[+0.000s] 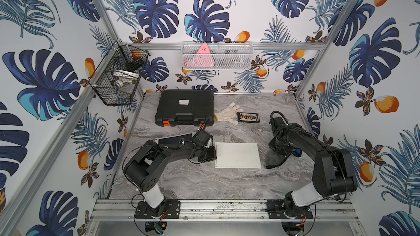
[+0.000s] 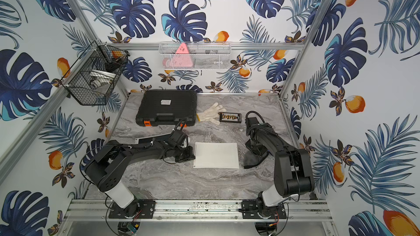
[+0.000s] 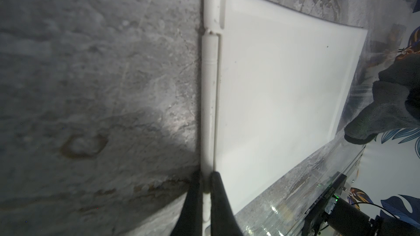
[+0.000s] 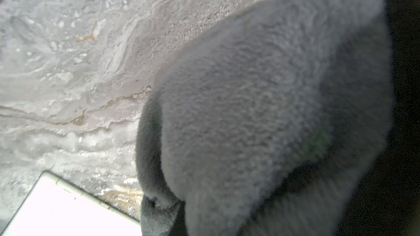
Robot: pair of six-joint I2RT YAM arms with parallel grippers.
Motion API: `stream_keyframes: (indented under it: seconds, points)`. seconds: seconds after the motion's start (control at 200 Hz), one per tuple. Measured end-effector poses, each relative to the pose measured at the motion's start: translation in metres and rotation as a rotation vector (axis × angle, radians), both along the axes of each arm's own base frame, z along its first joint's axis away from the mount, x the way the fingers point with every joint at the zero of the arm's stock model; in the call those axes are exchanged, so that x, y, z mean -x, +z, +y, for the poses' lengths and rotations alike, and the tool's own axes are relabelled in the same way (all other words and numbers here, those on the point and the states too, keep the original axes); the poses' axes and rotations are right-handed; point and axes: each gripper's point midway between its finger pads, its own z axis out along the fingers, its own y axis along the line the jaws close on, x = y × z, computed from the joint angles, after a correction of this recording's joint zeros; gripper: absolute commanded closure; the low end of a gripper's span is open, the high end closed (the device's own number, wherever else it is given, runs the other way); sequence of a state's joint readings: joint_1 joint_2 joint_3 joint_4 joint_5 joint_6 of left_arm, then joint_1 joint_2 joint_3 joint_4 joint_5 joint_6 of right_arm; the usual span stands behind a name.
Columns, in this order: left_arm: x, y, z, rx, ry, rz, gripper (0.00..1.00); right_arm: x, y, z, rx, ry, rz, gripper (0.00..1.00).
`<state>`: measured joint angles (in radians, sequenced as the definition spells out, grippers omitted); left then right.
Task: Wipe the drawing tablet
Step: Place the cleaning item at the center of the board.
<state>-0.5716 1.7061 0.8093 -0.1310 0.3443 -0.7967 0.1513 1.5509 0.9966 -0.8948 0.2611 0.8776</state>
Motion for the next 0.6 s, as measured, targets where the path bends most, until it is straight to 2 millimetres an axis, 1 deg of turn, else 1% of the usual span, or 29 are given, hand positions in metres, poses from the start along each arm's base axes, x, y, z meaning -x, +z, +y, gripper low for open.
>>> stream_keyframes:
  seconds: [0.165,0.29,0.415,0.525,0.6]
  points:
    - [0.000,0.000,0.000,0.002,-0.004,0.008,0.97,0.003,-0.004,0.003,-0.025,0.023,0.018,1.00]
    - [0.000,0.000,-0.001,0.004,-0.007,0.014,0.93,0.005,-0.008,0.004,-0.055,0.031,0.033,1.00]
    - [-0.001,0.004,-0.003,0.008,-0.007,0.012,0.85,0.009,-0.011,-0.001,-0.079,0.012,0.044,0.72]
    - [-0.001,0.006,-0.002,0.004,-0.005,0.015,0.77,0.008,-0.006,-0.004,-0.088,0.017,0.031,0.54]
    - [0.001,0.009,-0.001,-0.003,-0.005,0.025,0.72,0.006,0.003,-0.004,-0.092,0.034,0.008,0.42]
